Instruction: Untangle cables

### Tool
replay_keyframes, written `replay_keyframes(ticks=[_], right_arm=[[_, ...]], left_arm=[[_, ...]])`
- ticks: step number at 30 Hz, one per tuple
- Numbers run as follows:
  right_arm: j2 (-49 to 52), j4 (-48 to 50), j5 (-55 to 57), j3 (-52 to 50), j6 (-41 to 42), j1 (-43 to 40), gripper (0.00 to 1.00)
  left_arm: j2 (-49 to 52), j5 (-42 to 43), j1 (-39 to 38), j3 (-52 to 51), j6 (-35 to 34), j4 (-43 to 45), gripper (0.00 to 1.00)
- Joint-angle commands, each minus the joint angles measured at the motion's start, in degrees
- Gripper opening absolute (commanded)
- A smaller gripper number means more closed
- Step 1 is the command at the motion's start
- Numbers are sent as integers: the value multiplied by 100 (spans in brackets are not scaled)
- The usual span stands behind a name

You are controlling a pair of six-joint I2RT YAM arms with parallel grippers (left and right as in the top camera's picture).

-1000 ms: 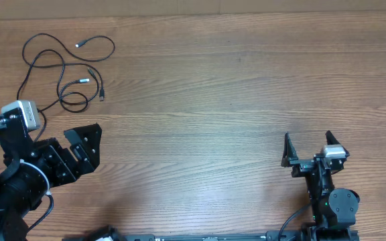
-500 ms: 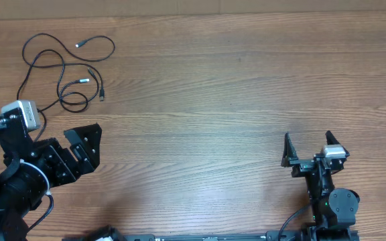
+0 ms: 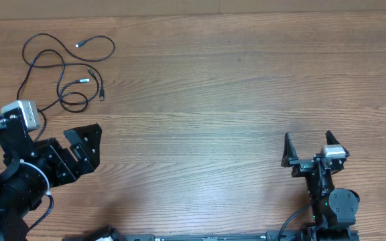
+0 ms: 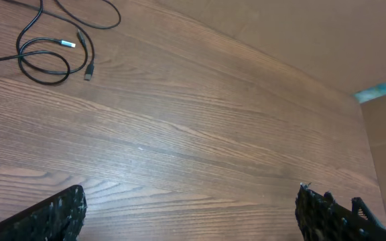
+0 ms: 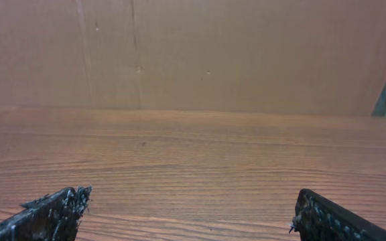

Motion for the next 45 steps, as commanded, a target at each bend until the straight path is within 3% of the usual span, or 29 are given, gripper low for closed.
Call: replay_keyframes(ticks=[1, 14, 21, 32, 37, 45], right_arm=[[-68, 35, 11, -57, 33, 26, 100], [-68, 35, 11, -57, 33, 26, 100], [-68, 35, 11, -57, 33, 26, 100], [-68, 35, 11, -57, 33, 26, 100], [-68, 35, 11, -57, 33, 26, 100], [-68, 35, 11, -57, 33, 26, 100]], left_arm=[[-2, 7, -20, 83, 153, 11, 100], [-2, -13, -20, 83, 170, 20, 100], [-2, -809, -20, 83, 168, -315, 100], [-20, -728, -63, -42, 201, -389, 100], [-256, -723, -409, -732, 686, 188, 100], [-1145, -710, -1110, -2675, 682, 1762, 99]])
